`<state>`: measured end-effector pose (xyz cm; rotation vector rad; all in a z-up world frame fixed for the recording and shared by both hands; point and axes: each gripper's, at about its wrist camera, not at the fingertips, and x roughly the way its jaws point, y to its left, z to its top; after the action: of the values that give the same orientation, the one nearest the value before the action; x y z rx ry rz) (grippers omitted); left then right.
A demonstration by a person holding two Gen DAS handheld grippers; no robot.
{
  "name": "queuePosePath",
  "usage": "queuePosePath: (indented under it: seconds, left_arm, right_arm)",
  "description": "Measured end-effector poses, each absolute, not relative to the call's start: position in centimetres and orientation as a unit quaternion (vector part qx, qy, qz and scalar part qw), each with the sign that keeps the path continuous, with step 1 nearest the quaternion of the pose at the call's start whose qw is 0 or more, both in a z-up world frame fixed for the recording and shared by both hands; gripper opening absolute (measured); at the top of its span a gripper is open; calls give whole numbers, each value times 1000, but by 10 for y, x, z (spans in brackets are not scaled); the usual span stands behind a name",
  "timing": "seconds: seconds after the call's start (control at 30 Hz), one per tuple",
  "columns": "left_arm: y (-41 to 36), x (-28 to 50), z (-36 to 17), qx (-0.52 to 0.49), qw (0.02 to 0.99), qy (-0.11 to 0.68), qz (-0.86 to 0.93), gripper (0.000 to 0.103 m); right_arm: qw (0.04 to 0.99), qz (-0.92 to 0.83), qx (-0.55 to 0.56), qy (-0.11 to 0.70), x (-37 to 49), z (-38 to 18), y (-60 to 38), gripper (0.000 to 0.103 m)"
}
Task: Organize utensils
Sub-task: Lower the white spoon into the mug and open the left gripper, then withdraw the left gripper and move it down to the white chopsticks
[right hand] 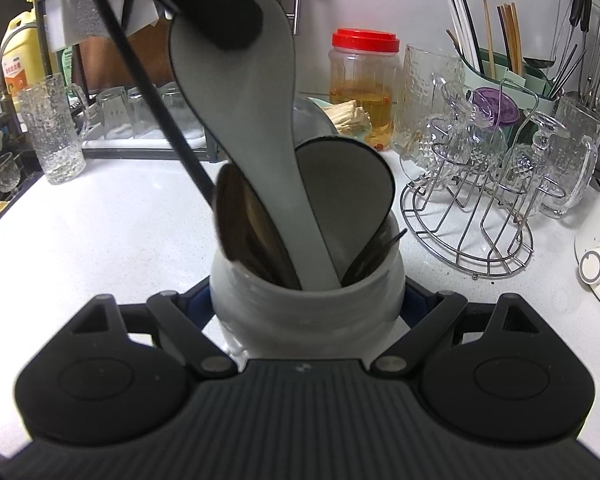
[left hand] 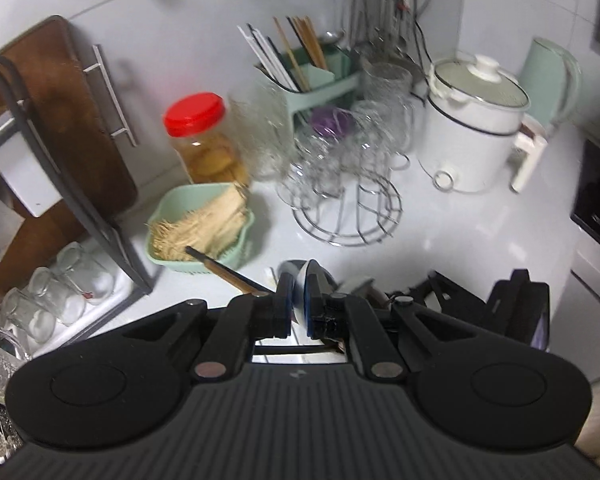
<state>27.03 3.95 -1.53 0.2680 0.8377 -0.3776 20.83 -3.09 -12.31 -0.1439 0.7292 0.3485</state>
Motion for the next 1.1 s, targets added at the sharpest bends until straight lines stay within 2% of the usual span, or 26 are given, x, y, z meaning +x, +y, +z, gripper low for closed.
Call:
queuePosePath:
  seconds: [0.5, 0.77, 0.87, 0.93, 1.1]
  left_arm:
    - [9, 285, -39, 193, 831, 459, -248, 11]
    - [9, 295, -47, 161, 823, 481, -256, 12]
    - [15, 295, -42, 134, 829, 478, -257, 20]
    - [21, 295, -37, 114, 835, 475, -252, 33]
    - [30, 289, -20, 77, 854, 454, -242, 35]
  right_arm:
    - [919, 172, -71, 348, 207, -124, -31, 91]
    - [919, 177, -71, 346, 208, -124, -32, 91]
    - [919, 178, -71, 345, 208, -125, -33, 91]
    - [918, 179, -72, 346, 208, -125, -33, 91]
    - [918, 179, -72, 347, 208, -125, -33, 91]
